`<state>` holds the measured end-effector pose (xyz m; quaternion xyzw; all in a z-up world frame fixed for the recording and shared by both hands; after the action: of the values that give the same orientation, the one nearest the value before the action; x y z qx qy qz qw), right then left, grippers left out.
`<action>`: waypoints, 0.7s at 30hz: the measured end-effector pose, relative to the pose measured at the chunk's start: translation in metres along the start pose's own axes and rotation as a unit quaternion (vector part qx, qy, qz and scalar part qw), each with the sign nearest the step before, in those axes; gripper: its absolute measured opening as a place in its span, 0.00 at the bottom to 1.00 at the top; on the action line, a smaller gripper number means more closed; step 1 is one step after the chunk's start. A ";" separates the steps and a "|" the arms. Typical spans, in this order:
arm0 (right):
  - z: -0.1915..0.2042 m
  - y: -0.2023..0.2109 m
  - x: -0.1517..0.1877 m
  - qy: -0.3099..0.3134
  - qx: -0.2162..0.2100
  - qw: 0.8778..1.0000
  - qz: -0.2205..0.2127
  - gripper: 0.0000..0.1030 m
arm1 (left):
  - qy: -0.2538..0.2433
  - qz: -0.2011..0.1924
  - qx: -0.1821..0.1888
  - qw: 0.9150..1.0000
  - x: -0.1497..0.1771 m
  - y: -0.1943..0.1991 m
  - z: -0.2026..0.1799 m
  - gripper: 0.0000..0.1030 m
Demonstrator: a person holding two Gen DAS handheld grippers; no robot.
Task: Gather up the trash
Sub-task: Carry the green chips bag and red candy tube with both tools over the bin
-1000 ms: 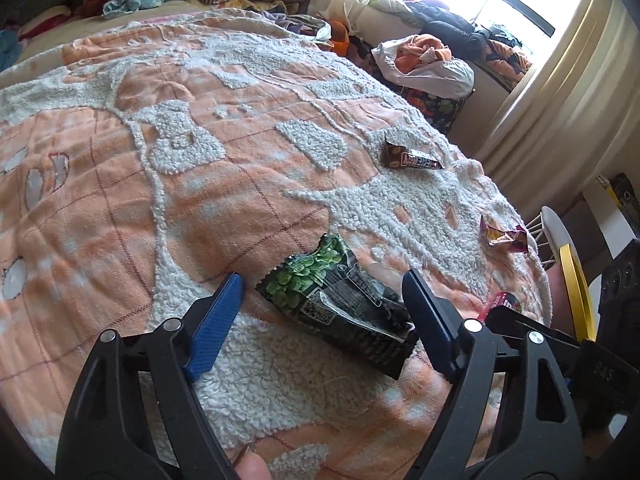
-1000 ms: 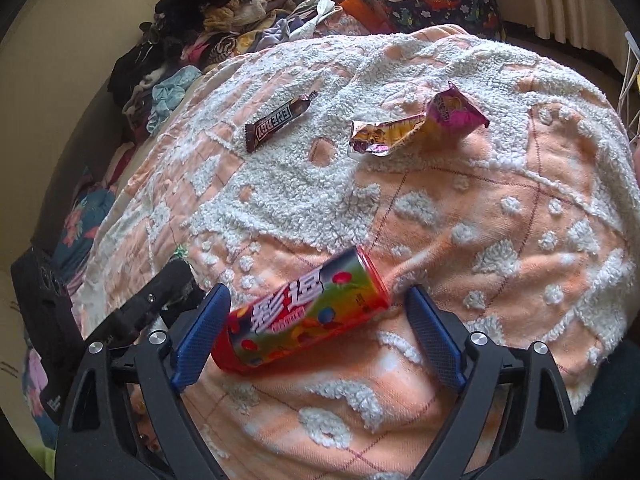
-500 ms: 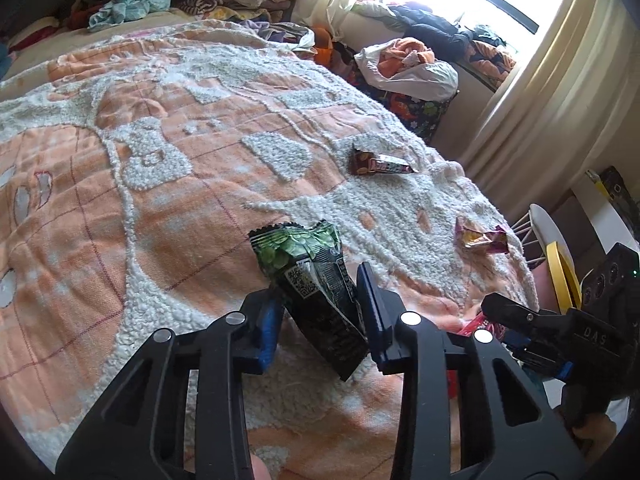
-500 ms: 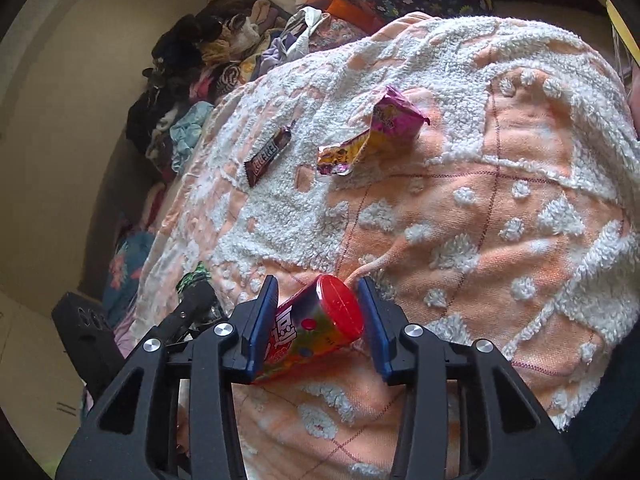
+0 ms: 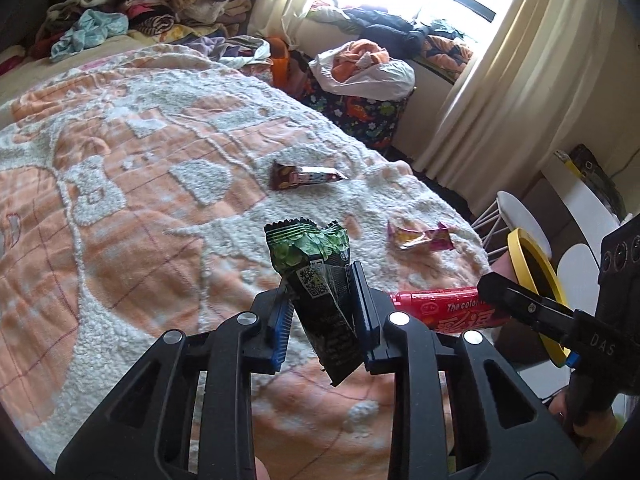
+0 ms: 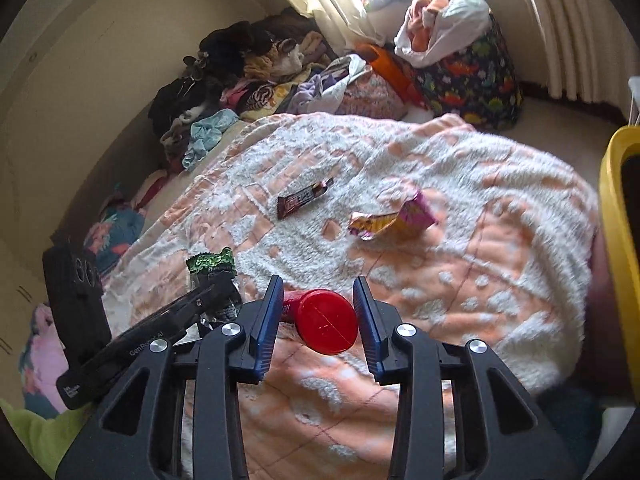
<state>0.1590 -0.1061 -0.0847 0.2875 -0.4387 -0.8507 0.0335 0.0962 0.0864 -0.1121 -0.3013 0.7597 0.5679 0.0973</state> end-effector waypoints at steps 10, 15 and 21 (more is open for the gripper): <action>-0.032 0.045 -0.007 -0.012 0.041 0.997 -0.067 0.33 | -0.037 -0.002 0.021 0.999 -0.008 -0.006 -0.045 0.20; -0.054 0.079 -0.014 -0.033 0.053 0.992 -0.106 0.33 | -0.060 -0.006 0.041 0.997 -0.014 -0.010 -0.077 0.19; -0.083 0.111 -0.017 -0.065 0.069 0.985 -0.145 0.32 | -0.081 -0.011 0.063 0.995 -0.023 -0.015 -0.115 0.19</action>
<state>0.1939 -0.2291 -0.0290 0.2937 -0.4517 -0.8309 -0.1388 0.1456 -0.0143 -0.0742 -0.2556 0.7805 0.5402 0.1835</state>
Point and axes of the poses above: each gripper's, at about its wrist camera, not at the fingertips, and y roughly against the way its jaws point, z to its left, x to its underside, the point moved 4 cm from there along -y, roughly the way its jaws point, and after that the axes turned 14 degrees about z, right-handed, at the moved point
